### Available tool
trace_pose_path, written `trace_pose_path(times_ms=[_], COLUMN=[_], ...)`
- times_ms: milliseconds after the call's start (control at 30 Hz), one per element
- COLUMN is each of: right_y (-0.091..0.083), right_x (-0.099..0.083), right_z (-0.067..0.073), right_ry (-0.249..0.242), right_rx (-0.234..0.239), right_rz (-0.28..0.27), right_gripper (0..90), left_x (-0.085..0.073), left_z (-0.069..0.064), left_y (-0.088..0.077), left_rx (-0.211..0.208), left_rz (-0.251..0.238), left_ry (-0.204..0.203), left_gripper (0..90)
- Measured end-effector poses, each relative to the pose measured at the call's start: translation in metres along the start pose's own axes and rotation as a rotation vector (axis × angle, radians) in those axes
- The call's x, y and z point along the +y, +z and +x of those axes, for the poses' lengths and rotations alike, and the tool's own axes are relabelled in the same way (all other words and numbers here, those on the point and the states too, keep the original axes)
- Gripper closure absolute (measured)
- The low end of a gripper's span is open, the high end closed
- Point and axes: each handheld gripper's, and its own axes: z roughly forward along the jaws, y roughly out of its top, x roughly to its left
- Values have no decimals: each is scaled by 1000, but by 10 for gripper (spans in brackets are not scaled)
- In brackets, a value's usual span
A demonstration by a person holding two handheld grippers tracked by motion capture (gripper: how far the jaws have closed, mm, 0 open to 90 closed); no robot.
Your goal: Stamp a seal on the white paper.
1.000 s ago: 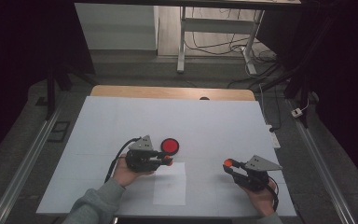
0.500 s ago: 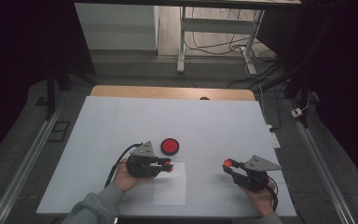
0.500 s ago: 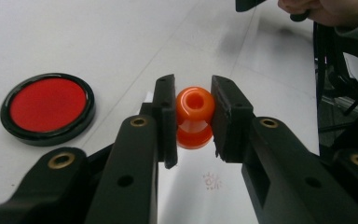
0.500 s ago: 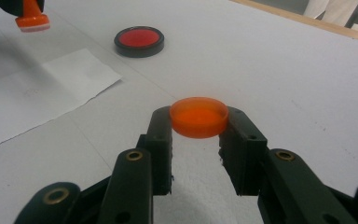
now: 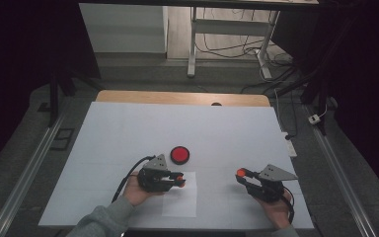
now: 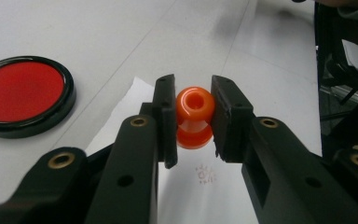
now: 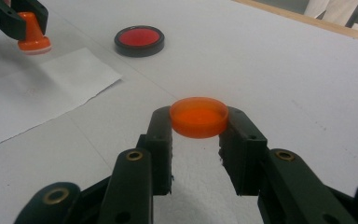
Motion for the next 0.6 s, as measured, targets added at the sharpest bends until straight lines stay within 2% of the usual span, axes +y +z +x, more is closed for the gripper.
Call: trace_pose_path(times_ms=[300, 533, 600], right_y=[0, 1, 1], right_x=[0, 0, 0], right_z=[0, 0, 0], right_ry=[0, -1, 1], right_rx=[6, 7, 7], right_rz=[-2, -1, -4], right_gripper=[650, 650, 650], left_x=[-5, -8, -10], left_z=[0, 0, 0], left_y=[7, 12, 14], left_rx=[-2, 9, 11], left_rz=[25, 52, 54], left_ry=[-1, 16, 9], left_gripper=[726, 726, 726])
